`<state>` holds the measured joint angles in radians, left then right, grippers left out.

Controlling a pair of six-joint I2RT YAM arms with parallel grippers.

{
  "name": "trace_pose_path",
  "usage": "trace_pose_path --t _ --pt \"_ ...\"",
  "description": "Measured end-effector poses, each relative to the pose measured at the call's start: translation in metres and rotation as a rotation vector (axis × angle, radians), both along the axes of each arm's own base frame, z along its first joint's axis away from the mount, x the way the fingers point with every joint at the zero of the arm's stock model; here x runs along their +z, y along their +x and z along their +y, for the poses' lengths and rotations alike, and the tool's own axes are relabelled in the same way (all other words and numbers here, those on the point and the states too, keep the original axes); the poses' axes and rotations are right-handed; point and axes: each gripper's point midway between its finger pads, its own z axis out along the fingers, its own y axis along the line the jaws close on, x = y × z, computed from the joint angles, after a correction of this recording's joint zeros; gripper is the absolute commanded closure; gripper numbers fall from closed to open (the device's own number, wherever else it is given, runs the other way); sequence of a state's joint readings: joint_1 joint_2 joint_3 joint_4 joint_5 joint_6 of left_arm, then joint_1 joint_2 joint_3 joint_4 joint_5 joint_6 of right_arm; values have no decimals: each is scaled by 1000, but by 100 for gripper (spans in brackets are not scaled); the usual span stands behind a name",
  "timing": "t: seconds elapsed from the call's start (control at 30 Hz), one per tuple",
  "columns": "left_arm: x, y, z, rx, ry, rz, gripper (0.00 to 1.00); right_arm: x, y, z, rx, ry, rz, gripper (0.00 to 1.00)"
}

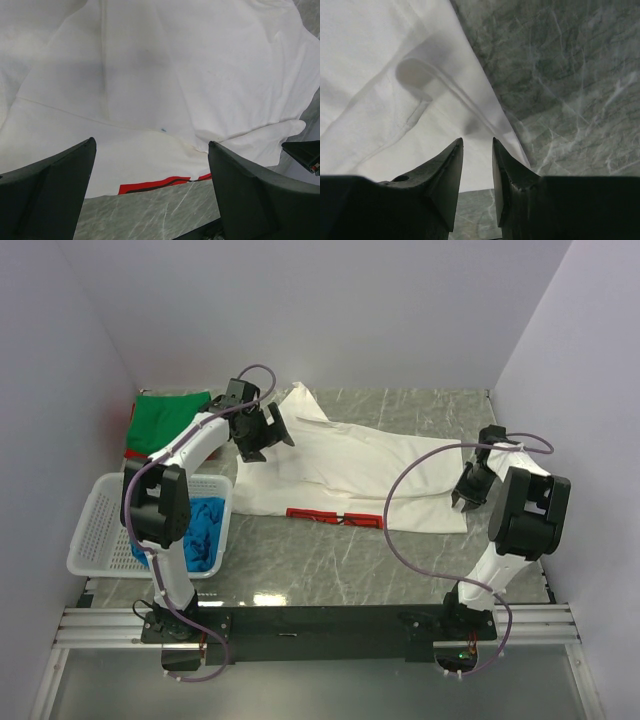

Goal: Fold and stack the t-shirts
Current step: Fold the tshirt

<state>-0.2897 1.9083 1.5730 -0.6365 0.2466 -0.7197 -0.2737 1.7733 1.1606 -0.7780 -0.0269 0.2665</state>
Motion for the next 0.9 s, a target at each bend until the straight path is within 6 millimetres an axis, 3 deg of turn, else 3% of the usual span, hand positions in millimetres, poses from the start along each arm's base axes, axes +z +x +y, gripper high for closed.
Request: trace_pose_path --t 0.43,0.53,0.57,0.67,0.9 --pt "-4 -5 1 -2 6 21 1 -13 10 -11 -9 3 12 67" --pt "-4 -6 2 -2 8 26 1 -13 11 -11 -5 8 7 78" --pt "-4 -6 2 -2 8 27 0 -13 11 -10 -3 11 6 90" --pt "-4 -7 2 -2 9 30 1 -13 12 -9 0 17 2 100" --pt "0 -17 5 -1 10 27 1 -12 12 -10 -4 14 -2 100"
